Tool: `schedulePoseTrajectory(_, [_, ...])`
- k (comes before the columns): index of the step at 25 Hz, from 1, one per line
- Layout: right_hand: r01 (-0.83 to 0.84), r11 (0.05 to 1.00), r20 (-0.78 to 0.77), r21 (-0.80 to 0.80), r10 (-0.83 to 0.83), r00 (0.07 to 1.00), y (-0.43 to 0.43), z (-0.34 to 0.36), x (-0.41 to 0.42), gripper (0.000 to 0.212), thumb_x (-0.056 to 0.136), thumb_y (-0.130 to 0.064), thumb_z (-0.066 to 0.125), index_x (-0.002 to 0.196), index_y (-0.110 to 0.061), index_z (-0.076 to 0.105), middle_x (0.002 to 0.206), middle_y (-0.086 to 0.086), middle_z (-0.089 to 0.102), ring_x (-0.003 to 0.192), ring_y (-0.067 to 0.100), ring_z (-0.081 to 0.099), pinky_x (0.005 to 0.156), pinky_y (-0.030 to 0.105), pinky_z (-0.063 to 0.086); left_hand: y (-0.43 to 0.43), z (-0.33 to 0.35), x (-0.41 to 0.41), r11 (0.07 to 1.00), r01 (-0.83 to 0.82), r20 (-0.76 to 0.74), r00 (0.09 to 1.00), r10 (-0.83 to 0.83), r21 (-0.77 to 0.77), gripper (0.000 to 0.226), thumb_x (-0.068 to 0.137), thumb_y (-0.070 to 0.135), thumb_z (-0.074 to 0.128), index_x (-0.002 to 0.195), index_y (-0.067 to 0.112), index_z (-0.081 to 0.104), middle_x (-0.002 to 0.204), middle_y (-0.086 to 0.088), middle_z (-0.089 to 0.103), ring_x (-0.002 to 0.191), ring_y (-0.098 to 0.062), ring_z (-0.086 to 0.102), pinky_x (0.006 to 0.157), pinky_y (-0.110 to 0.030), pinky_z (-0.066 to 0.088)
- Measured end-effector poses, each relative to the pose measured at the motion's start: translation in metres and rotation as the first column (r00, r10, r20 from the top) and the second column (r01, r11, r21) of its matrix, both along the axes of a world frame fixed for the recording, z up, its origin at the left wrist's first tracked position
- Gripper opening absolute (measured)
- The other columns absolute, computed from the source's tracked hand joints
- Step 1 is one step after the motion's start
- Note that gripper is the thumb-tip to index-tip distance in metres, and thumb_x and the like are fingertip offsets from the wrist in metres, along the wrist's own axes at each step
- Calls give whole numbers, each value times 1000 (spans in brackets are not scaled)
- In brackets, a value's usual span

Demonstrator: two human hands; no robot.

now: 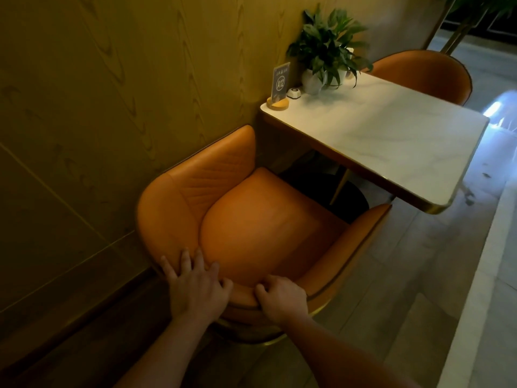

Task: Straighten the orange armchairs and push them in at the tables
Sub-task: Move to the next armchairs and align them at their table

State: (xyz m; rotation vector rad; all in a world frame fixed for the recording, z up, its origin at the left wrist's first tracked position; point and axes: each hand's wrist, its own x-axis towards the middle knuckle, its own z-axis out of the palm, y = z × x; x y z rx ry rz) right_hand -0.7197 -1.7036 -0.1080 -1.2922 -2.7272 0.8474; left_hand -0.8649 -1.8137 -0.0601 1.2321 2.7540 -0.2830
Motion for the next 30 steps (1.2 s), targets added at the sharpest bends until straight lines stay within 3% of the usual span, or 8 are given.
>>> schedulePoseTrajectory(8, [-51,994,44,-93,55,998,4,-2,0,42,94,-55,28,89,-25,57,88,-4,57,84,16,53,75,37,49,1,6,0,995,-15,35,999,19,-97,64,95,64,19,152,36,29,167,-10,11,152,-37,-8,111,-70,-14])
schedulePoseTrajectory(11, [-81,984,-2,-161,82,997,5,7,5,37,99,-51,34,100,-23,58,98,-2,58,94,16,53,81,37,48,-5,17,3,998,-50,118,992,53,-29,66,97,62,25,155,33,23,167,-10,7,153,-33,-9,118,-64,-9])
schedulePoseTrajectory(17, [-270,962,-47,-43,268,962,-17,61,25,32,101,-44,40,123,-24,54,118,-3,57,112,15,51,91,30,47,-64,70,43,966,-242,168,960,224,96,70,98,59,33,158,34,9,168,-9,0,153,-31,-10,123,-58,0])
schedulePoseTrajectory(20, [-394,919,-78,11,394,916,-32,103,19,42,101,-40,41,138,-20,46,134,1,53,123,18,47,98,30,42,-92,101,60,949,-291,126,953,276,124,72,98,58,35,158,31,5,168,-11,-3,153,-32,-11,123,-58,-1])
schedulePoseTrajectory(24, [-522,852,-158,38,521,839,-66,152,-1,44,100,-45,41,140,-25,45,138,0,53,125,19,47,101,35,43,-135,135,75,913,-365,37,930,365,180,73,98,56,36,158,30,4,168,-12,-3,153,-33,-11,123,-59,2])
schedulePoseTrajectory(30, [-676,732,-161,86,680,715,-132,177,-24,46,99,-46,45,140,-27,47,142,-3,51,132,17,45,106,36,42,-206,161,103,814,-519,13,845,535,261,74,98,54,40,159,29,5,168,-12,-1,153,-34,-9,123,-57,4])
